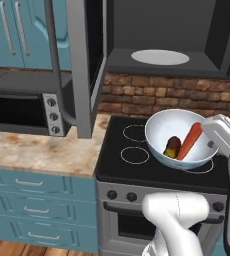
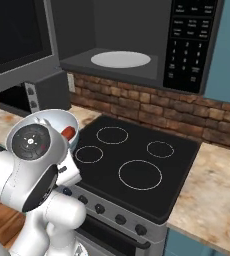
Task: Place the bowl containing the carrot and sweet potato in the microwave. Close the microwave door and press the start button to microwave the meal.
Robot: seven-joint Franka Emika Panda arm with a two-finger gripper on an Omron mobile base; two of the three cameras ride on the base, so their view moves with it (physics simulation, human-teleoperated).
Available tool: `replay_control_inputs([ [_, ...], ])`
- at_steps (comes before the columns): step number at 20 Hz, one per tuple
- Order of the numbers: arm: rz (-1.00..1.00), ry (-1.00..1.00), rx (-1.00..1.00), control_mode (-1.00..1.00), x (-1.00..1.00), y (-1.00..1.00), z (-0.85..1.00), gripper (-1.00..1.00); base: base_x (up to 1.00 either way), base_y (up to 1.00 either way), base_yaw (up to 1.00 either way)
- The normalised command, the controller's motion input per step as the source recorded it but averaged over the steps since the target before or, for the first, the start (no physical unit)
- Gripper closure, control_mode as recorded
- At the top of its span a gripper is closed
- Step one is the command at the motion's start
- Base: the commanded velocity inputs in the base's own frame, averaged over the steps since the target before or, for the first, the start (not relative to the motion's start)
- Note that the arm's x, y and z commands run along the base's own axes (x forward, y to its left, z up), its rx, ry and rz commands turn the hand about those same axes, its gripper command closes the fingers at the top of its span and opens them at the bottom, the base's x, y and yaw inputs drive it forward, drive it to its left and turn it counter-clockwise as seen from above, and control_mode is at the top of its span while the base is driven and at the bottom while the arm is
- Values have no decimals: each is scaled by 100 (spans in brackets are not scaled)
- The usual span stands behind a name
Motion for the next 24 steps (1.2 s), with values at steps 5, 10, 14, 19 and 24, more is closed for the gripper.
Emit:
replay_control_inputs([
  [5,0,0,0,100,0,0,0,100,0,3,-10],
  [10,0,0,0,-100,0,0,0,100,0,-1,0],
  [14,0,-2,1,-100,-1,-5,0,100,0,0,0],
  [19,0,-7,4,-100,-11,-15,13,100,0,0,0],
  [24,-4,-4,1,-100,-6,-4,53,100,0,0,0],
])
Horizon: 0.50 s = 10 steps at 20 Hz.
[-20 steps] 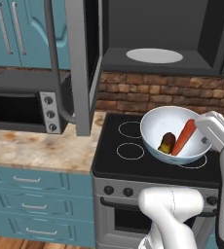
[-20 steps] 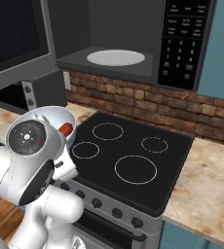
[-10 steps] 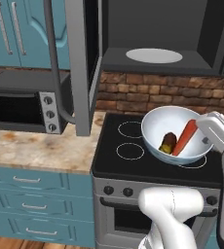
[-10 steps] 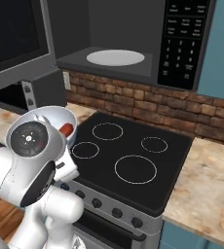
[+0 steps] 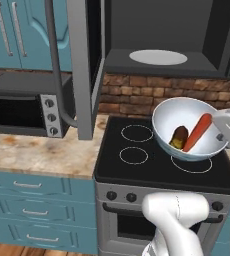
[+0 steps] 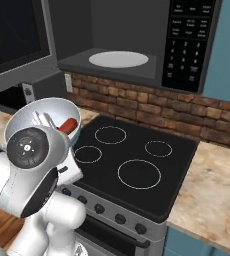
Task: Place the bowl containing the carrot and sweet potato in the microwave. Close the microwave door and press the start button to microwave the meal.
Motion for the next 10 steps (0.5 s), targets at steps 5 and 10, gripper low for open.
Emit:
replay_control_inputs([
  [5,-17,0,0,-100,0,-12,64,100,0,0,0],
  [10,-14,-10,1,-100,0,0,58,100,0,0,0],
])
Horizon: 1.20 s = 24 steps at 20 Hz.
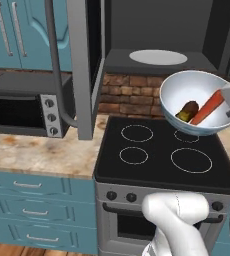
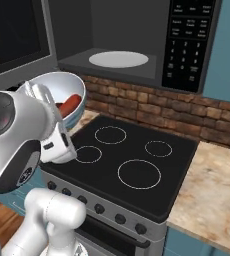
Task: Place the bowl containing the carrot and sweet potato in the microwave. Close the microwave door and press the start button to microwave the meal.
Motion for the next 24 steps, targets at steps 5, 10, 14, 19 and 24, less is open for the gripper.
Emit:
replay_control_inputs([
  [5,-15,-12,4,-100,17,0,58,100,0,0,0],
  [10,-10,-3,3,-100,35,-5,43,100,0,0,0],
  [14,-8,1,9,-100,47,-11,27,100,0,0,0],
  [19,-9,0,14,-100,48,-13,21,100,0,0,0],
  [24,-4,0,13,-100,60,0,3,100,0,0,0],
])
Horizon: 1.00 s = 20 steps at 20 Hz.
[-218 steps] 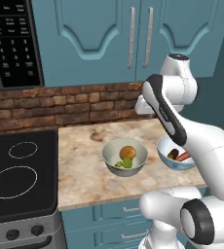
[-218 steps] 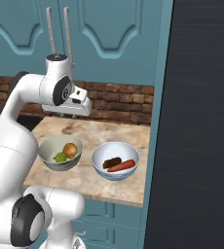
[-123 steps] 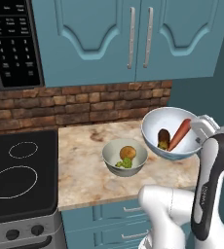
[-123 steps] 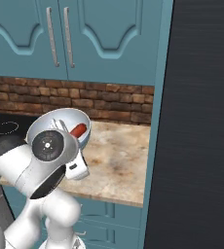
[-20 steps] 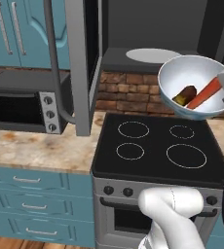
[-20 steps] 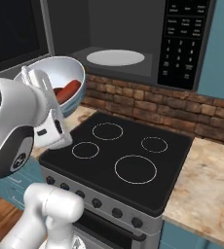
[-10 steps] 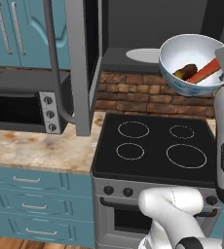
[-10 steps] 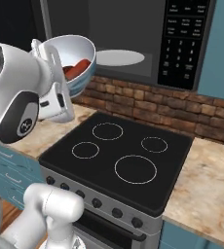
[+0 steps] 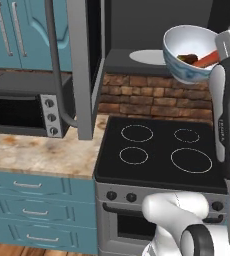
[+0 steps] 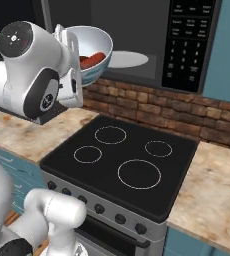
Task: Place the bowl containing the carrot and sweet potato in the microwave. Close the microwave door and press the start button to microwave the meal.
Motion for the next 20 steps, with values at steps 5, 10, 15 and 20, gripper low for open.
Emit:
replay_control_inputs([
  [5,0,0,7,-100,71,0,0,100,0,0,0],
  [10,-3,0,1,-100,71,0,0,100,0,0,0],
  [15,-8,0,0,-100,73,-9,0,100,0,0,0],
  [20,-7,0,0,-100,76,-10,0,100,0,0,0],
])
